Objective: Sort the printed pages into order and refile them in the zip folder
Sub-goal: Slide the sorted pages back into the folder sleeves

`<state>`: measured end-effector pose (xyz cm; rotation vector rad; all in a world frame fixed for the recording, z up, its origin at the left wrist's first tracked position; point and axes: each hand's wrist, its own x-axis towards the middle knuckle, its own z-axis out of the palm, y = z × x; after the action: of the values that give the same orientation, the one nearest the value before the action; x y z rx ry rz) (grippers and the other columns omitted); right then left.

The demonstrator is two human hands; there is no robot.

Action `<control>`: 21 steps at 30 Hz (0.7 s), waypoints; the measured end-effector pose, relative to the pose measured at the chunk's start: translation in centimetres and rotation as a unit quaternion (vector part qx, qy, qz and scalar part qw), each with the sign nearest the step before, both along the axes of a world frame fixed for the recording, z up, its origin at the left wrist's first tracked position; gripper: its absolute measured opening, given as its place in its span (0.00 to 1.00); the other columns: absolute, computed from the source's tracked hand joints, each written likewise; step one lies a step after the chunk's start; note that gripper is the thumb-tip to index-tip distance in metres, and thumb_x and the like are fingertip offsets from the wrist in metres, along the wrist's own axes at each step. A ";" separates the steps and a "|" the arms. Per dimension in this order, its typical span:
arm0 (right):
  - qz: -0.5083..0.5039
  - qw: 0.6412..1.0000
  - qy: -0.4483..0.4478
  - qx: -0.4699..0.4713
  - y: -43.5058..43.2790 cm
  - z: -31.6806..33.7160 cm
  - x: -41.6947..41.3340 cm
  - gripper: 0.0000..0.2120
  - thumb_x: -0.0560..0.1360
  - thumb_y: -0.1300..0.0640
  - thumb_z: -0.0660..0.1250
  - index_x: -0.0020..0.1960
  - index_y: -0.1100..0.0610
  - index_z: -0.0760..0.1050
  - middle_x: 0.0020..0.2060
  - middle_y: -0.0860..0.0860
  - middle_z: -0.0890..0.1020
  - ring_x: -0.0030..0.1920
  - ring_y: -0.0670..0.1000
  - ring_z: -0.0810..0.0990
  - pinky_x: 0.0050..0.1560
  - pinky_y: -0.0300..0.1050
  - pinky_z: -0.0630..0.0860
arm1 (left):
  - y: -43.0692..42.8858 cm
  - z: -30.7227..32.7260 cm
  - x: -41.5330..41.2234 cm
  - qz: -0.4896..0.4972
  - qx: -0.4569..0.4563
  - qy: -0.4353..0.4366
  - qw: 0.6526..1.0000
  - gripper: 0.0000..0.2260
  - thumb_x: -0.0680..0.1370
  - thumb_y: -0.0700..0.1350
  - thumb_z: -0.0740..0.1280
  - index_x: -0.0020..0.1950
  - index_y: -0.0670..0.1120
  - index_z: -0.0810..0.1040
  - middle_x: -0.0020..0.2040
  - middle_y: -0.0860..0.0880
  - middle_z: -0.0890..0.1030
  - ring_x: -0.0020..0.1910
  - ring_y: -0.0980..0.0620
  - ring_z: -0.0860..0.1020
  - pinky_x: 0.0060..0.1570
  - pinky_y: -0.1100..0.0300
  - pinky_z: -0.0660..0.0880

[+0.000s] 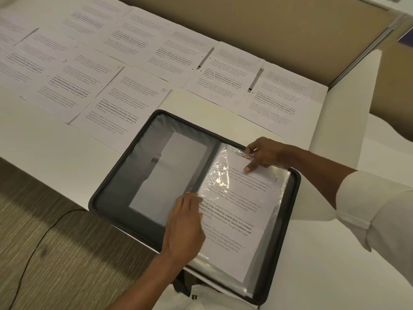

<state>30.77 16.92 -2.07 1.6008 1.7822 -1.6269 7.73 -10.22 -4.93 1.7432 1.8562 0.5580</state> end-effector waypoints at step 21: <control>0.019 1.000 -0.013 -0.009 -0.7 0.4 -1.1 0.21 0.67 0.55 0.85 0.57 0.58 0.85 0.50 0.54 0.89 0.52 0.57 0.88 0.56 0.54 0.85 | 1.6 -0.7 -2.6 -0.010 -0.010 -0.017 1.000 0.08 0.82 0.44 0.71 0.60 0.49 0.80 0.61 0.55 0.79 0.60 0.59 0.73 0.53 0.58 0.81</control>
<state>29.67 16.24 -1.66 1.5640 1.7687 -1.5926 5.14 -8.62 -5.64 1.7268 1.8129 0.5566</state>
